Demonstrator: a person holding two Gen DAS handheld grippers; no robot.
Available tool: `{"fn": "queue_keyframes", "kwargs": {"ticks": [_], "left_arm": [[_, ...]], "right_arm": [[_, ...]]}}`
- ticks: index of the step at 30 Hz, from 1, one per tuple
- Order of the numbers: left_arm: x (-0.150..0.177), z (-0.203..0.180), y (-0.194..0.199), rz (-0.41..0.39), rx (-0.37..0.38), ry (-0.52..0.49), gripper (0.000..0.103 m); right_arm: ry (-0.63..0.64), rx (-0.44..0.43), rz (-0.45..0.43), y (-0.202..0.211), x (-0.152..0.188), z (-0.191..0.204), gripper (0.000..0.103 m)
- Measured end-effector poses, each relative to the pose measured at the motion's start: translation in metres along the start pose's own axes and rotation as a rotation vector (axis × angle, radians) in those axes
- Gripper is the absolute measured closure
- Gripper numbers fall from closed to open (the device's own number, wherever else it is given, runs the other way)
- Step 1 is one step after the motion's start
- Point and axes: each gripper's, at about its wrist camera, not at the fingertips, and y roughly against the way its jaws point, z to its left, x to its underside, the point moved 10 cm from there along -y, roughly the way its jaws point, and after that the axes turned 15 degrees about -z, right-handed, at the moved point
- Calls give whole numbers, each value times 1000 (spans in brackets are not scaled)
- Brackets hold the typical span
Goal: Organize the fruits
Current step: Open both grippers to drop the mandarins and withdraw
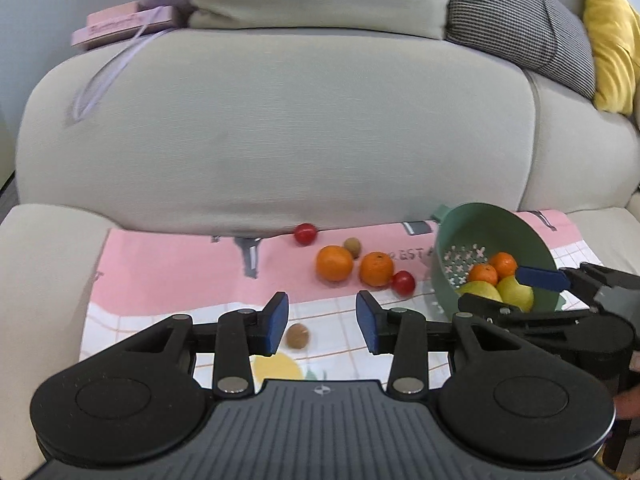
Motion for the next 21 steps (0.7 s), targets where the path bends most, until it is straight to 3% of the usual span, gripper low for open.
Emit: {"fn": "queue_keyframes", "kwargs": {"ticks": [10,21], "left_arm": [[10,29,4,18,-25,22,56],[14,37,-18,42,6,59,56]], "right_arm": [[45,-21,-26,3,2,37,22],[84,-50,38,-17,15,47,22]]}}
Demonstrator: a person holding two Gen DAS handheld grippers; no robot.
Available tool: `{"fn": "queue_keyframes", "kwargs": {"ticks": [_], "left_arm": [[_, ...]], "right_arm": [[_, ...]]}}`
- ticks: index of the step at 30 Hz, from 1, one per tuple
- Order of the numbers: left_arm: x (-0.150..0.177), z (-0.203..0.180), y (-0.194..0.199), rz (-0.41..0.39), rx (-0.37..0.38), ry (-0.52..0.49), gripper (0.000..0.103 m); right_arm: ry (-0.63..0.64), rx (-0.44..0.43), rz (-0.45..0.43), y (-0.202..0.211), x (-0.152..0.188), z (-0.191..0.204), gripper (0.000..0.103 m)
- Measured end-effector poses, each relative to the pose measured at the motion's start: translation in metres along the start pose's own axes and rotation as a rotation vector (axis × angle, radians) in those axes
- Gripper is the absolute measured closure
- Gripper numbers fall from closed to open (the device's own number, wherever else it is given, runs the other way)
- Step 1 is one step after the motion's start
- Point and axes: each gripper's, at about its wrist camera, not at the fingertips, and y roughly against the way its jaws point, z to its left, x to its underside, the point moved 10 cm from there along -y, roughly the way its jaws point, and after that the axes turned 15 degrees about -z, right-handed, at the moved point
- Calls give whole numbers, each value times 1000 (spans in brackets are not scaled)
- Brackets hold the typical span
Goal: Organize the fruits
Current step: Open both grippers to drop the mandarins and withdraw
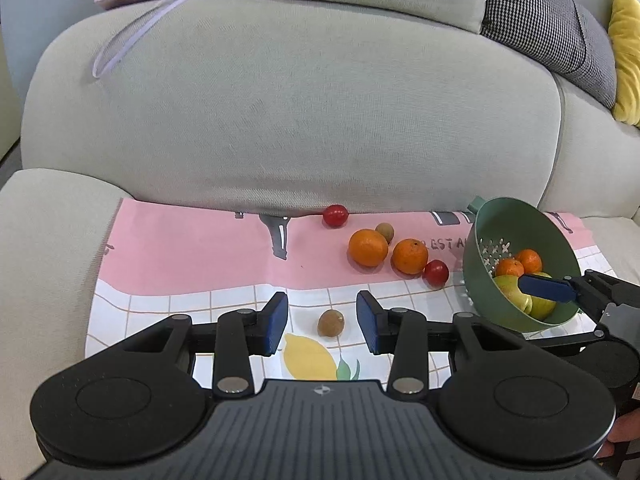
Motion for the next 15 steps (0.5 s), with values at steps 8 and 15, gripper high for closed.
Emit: {"fn": "queue_keyframes", "kwargs": {"ticks": [8,15], "left_arm": [[7,-5,-28,44,30,-1,56],[11,-6,-56,76,53,-6,56]], "right_arm": [[93,-14,3,-23,4,8,23],[171,-15,3,-48,6,10,30]]}}
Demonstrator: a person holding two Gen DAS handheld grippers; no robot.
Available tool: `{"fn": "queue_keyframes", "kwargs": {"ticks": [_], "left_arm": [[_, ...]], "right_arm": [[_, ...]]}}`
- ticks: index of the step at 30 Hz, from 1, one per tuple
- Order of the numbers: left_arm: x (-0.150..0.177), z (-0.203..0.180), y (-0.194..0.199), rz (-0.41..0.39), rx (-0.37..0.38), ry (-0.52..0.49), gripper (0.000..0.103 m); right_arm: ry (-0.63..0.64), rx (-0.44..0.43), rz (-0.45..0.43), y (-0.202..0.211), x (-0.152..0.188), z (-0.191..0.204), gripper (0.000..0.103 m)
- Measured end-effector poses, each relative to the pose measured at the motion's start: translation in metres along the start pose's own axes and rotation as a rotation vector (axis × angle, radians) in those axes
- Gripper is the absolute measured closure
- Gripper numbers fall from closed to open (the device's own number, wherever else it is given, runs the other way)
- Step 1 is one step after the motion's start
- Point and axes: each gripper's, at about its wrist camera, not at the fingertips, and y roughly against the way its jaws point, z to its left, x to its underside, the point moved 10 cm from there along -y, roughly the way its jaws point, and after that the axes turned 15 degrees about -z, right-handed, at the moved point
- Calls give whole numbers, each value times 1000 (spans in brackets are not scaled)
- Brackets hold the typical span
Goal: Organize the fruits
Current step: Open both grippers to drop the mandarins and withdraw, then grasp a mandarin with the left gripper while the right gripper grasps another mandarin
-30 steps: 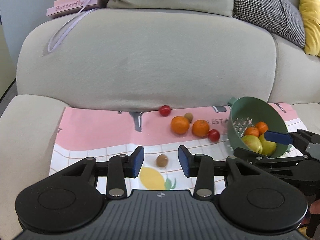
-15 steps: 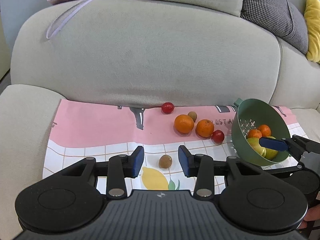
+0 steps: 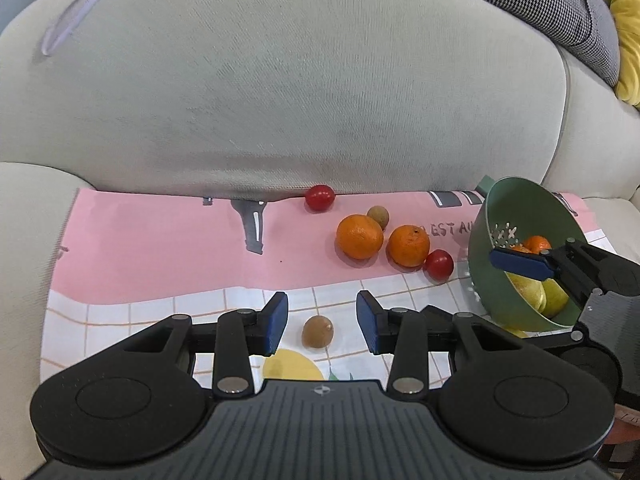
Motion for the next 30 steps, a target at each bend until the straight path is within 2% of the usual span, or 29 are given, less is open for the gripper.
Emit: {"fn": "queue_keyframes", "kwargs": {"ticks": [8,11,17,20,23,30], "left_arm": [[-5,-2,-32,15,36,31,56],[-7,-4,-44,21,57,35,56],[-4,-14,-75,55,102,13,56],[-1,-19,-91,69,107,-19,56],[1,-23,-101,66,113,-37,48],[3,-26,-119,68,129,-22,45]], "right_arm": [[66,24,27,-38,3,-9,42],[103,34,37,-52,5,-13,43],[280,53,71,-77,13,-14,43],[331,36,109,-87,21,-14,48],[327,24,135,-94,27,-17,49],[325,18,147,-102,32,-20,50]]}}
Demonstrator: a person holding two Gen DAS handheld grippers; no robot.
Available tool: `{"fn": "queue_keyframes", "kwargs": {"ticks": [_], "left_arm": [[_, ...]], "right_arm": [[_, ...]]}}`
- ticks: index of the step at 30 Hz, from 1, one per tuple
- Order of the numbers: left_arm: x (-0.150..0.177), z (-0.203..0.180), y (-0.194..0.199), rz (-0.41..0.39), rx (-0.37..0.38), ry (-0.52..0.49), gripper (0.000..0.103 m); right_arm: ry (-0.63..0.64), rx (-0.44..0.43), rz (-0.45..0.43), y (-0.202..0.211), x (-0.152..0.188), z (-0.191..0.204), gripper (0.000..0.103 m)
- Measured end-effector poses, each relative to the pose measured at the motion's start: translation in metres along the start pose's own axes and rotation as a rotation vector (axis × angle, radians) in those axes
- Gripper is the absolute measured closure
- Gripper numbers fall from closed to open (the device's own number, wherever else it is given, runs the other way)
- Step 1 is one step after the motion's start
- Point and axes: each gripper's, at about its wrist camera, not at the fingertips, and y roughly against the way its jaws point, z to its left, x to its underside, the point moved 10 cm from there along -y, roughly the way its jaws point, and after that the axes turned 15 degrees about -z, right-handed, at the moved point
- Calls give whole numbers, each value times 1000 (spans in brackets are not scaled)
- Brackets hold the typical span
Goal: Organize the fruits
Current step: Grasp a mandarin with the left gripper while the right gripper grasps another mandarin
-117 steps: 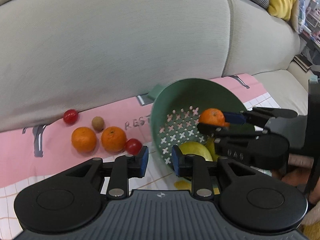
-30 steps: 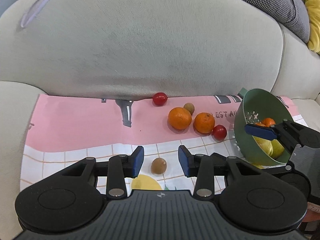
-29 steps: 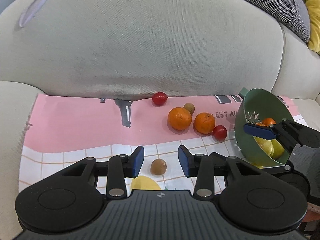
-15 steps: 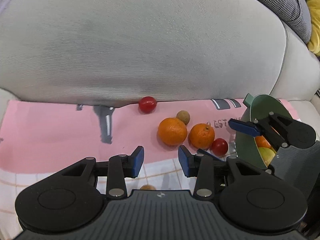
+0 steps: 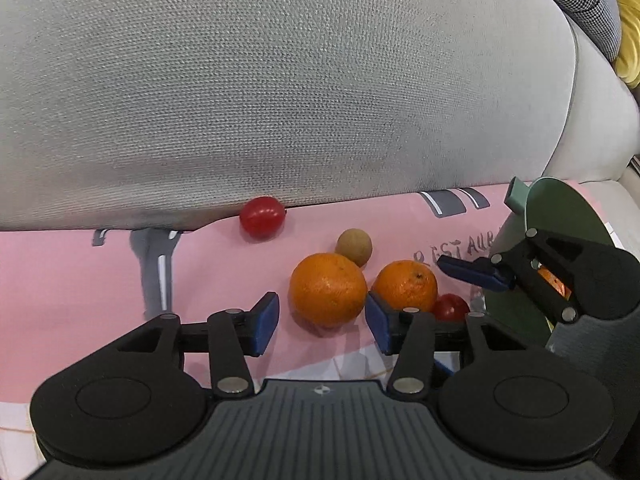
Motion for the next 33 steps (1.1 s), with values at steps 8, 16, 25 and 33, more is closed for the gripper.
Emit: {"fn": "queue_keyframes", "kwargs": {"ticks": [8,16,25,33], "left_arm": [[2,-3,-14,21,22,63,48],[4,-6,-7,19,2,48,53],[-1,3,44,-47,-43,139,55],[-8,-12,97,-106,-48,214,56]], "right_arm": [[22,15,0,-6,0,1,53],[25,43,-9,1,-3,2,62],[3,34,-101,35,-30,8,62],[-248,-46,-161,91,-43,0,62]]}}
